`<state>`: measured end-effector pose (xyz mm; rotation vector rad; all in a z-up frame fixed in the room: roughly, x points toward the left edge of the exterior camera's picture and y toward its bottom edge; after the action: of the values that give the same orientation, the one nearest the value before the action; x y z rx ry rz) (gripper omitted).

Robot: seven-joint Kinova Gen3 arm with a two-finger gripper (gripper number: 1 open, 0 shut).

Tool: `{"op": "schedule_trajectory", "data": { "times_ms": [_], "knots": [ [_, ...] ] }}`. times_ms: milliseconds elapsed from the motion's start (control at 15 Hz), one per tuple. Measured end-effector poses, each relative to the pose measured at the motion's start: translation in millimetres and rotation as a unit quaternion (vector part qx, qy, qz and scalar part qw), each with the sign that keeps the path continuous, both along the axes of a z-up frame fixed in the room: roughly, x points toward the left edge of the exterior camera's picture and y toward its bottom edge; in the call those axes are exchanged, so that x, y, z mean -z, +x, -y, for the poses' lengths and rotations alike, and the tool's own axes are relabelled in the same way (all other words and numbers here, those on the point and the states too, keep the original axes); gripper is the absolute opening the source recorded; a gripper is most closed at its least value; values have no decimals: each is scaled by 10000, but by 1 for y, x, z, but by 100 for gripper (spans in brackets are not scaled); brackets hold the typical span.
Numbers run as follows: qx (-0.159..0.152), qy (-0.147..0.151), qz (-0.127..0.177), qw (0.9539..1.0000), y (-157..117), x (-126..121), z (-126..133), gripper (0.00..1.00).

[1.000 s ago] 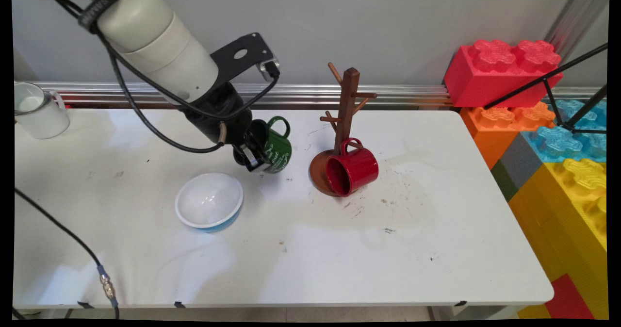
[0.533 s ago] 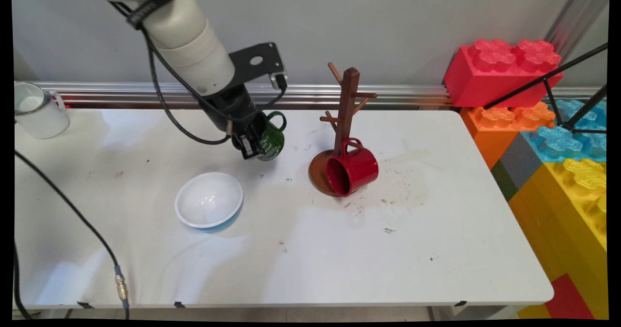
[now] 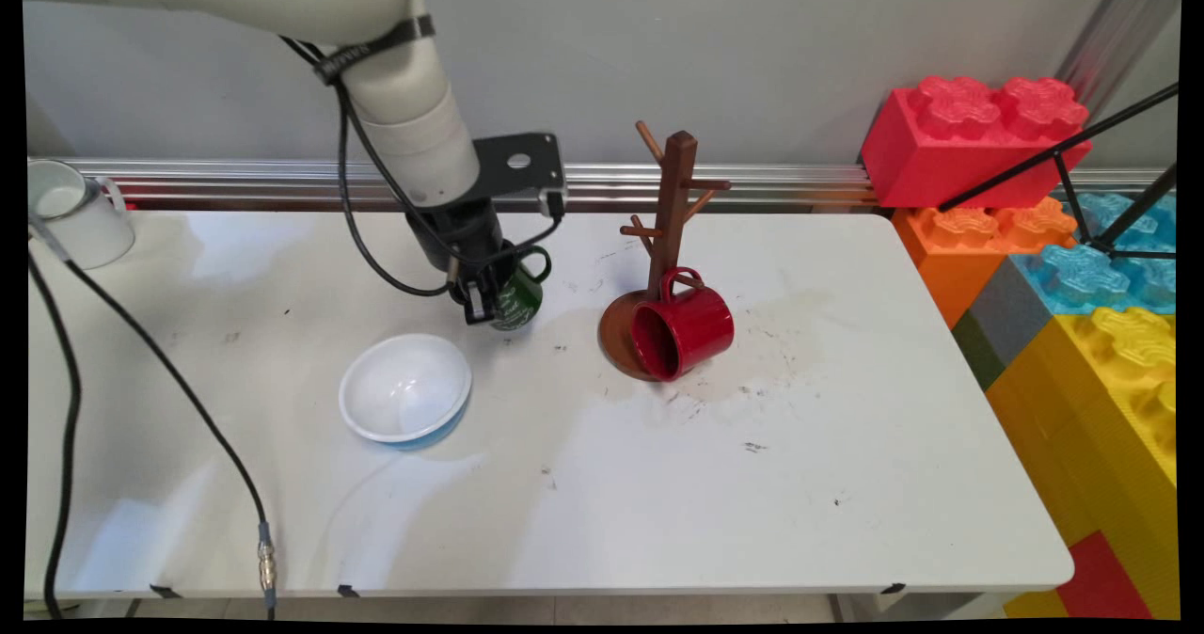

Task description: Place the picked object on the table

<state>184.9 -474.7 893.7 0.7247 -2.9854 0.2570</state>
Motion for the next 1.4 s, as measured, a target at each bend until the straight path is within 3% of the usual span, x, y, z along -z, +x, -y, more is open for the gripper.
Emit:
{"op": "schedule_trajectory", "data": {
  "times_ms": [800, 1400],
  "knots": [
    [431, 618, 231, 9969, -23, 56, 36, 0],
    [433, 769, 335, 9955, -33, 75, 40, 0]
  ]
}}
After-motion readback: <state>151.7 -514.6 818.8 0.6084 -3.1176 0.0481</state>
